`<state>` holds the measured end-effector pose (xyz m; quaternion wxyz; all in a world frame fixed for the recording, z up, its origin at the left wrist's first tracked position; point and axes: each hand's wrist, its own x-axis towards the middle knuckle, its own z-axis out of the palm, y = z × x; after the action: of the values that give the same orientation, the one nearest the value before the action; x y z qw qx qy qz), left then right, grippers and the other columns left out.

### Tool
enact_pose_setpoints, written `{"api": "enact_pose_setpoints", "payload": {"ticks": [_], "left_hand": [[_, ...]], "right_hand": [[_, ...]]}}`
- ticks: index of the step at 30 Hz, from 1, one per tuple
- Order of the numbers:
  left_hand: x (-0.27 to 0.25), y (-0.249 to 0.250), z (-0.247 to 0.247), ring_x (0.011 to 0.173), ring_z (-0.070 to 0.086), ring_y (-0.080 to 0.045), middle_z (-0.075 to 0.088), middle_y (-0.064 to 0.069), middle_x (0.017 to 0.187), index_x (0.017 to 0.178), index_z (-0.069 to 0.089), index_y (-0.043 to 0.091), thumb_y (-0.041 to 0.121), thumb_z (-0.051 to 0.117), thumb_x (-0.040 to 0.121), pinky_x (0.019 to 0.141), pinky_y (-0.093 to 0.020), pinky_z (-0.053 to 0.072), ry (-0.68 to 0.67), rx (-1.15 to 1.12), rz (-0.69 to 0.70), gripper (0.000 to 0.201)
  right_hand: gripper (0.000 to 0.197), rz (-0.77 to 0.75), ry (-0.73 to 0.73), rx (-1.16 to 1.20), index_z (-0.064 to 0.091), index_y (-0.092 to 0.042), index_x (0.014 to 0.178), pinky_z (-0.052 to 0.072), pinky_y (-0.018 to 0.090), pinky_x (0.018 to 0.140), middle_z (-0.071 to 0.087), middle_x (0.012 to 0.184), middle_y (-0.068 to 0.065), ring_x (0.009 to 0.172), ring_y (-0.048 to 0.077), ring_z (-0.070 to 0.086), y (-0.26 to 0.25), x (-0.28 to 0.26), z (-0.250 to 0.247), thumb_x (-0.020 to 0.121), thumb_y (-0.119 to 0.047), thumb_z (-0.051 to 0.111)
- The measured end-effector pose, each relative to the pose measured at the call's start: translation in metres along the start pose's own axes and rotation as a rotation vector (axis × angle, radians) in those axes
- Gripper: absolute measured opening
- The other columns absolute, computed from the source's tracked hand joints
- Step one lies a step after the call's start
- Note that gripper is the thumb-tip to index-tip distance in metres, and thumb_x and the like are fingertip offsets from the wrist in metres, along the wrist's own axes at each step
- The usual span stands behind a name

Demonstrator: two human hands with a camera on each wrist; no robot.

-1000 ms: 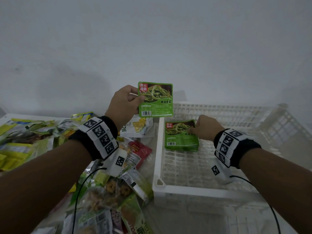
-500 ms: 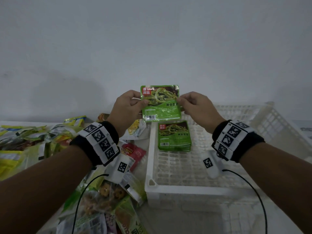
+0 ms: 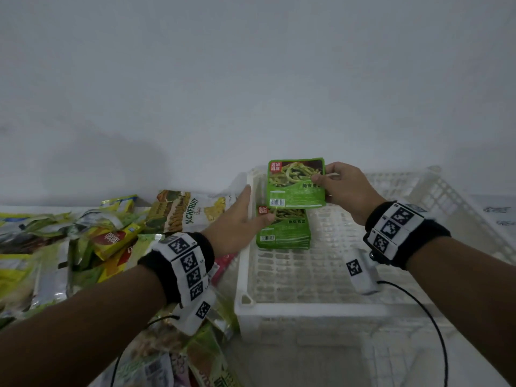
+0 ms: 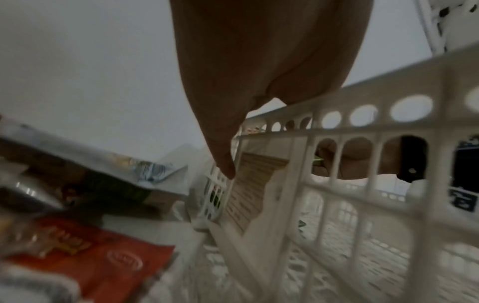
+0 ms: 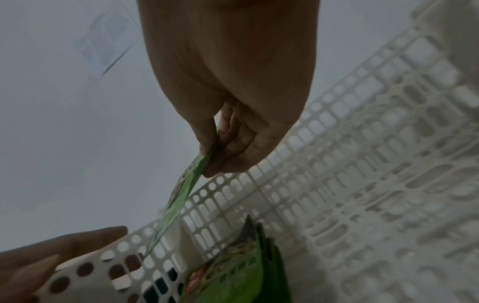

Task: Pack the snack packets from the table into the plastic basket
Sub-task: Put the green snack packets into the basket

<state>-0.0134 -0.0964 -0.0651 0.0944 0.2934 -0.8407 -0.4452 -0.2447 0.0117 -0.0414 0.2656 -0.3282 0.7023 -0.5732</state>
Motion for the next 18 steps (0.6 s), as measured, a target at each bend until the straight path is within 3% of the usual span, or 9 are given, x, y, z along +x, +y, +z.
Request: {"api": "enact_pose_setpoints", "payload": {"ticks": [2,4,7,9,10,11,13,16,18], "left_hand": [[-0.002,-0.002,0.005,0.133,0.014,0.005,-0.004,0.008,0.169,0.162,-0.011,0.025,0.045,0.048,0.104,0.109,-0.018,0.013,0.000,-0.018,-0.028,0.085],[-0.004,-0.001,0.006,0.134,0.013,0.004,-0.004,0.007,0.169,0.162,-0.011,0.024,0.038,0.046,0.107,0.109,-0.018,0.013,0.011,-0.049,-0.048,0.080],[-0.008,0.001,0.005,0.137,0.013,0.003,-0.002,0.007,0.169,0.162,-0.009,0.022,0.031,0.043,0.109,0.107,-0.016,0.012,0.016,-0.073,-0.057,0.075],[-0.009,0.003,0.005,0.133,0.023,0.002,0.011,0.005,0.169,0.162,-0.008,0.021,0.028,0.041,0.109,0.103,-0.013,0.016,0.022,-0.065,-0.056,0.072],[-0.008,0.003,0.005,0.125,0.032,0.002,0.027,0.007,0.162,0.162,-0.007,0.020,0.028,0.041,0.109,0.098,-0.010,0.023,0.028,-0.065,-0.059,0.072],[-0.008,0.003,0.005,0.111,0.040,0.006,0.045,0.014,0.145,0.162,-0.007,0.020,0.027,0.040,0.109,0.089,-0.006,0.031,0.038,-0.064,-0.061,0.071],[-0.007,0.002,0.006,0.076,0.035,0.012,0.043,0.023,0.101,0.162,-0.006,0.019,0.026,0.040,0.109,0.063,0.004,0.030,0.062,-0.056,-0.061,0.071],[-0.005,-0.001,0.007,0.067,0.029,0.011,0.040,0.012,0.115,0.162,-0.006,0.017,0.025,0.040,0.110,0.058,0.004,0.030,0.081,-0.070,-0.046,0.070],[-0.005,-0.003,0.008,0.066,0.028,0.009,0.039,0.016,0.111,0.162,-0.006,0.018,0.026,0.040,0.110,0.056,0.003,0.031,0.082,-0.069,-0.046,0.071]], "right_hand": [[0.011,0.064,-0.054,-0.022,0.060,-0.004,0.099,0.064,0.039,0.077,0.072,0.105,0.023,0.089,0.029,0.074,0.006,-0.002,-0.002,0.097,-0.012,0.067],[0.010,0.120,-0.091,-0.053,0.061,-0.004,0.100,0.064,0.034,0.073,0.073,0.105,0.020,0.086,0.025,0.075,0.011,-0.003,-0.002,0.097,-0.010,0.067],[0.020,0.185,-0.116,-0.145,0.061,0.002,0.109,0.064,0.037,0.074,0.073,0.104,0.019,0.088,0.026,0.075,0.017,-0.001,0.002,0.097,-0.012,0.069],[0.023,0.215,-0.134,-0.202,0.060,0.003,0.110,0.064,0.038,0.072,0.073,0.102,0.020,0.088,0.029,0.075,0.018,-0.001,0.008,0.096,-0.013,0.070],[0.025,0.225,-0.145,-0.227,0.060,0.004,0.110,0.064,0.037,0.070,0.073,0.102,0.020,0.088,0.029,0.075,0.018,-0.001,0.011,0.096,-0.013,0.070],[0.028,0.232,-0.154,-0.252,0.059,0.005,0.112,0.064,0.037,0.068,0.073,0.101,0.021,0.087,0.030,0.075,0.018,-0.002,0.014,0.096,-0.013,0.071],[0.033,0.240,-0.146,-0.286,0.057,0.006,0.115,0.064,0.037,0.066,0.073,0.100,0.021,0.085,0.031,0.075,0.020,-0.002,0.020,0.094,-0.014,0.073],[0.033,0.195,-0.125,-0.443,0.057,0.005,0.104,0.064,0.045,0.073,0.072,0.098,0.023,0.085,0.034,0.074,0.023,-0.002,0.026,0.092,-0.019,0.076],[0.032,0.143,-0.151,-0.597,0.060,0.004,0.093,0.063,0.049,0.075,0.073,0.092,0.027,0.081,0.036,0.075,0.022,-0.002,0.028,0.093,-0.024,0.075]]}}
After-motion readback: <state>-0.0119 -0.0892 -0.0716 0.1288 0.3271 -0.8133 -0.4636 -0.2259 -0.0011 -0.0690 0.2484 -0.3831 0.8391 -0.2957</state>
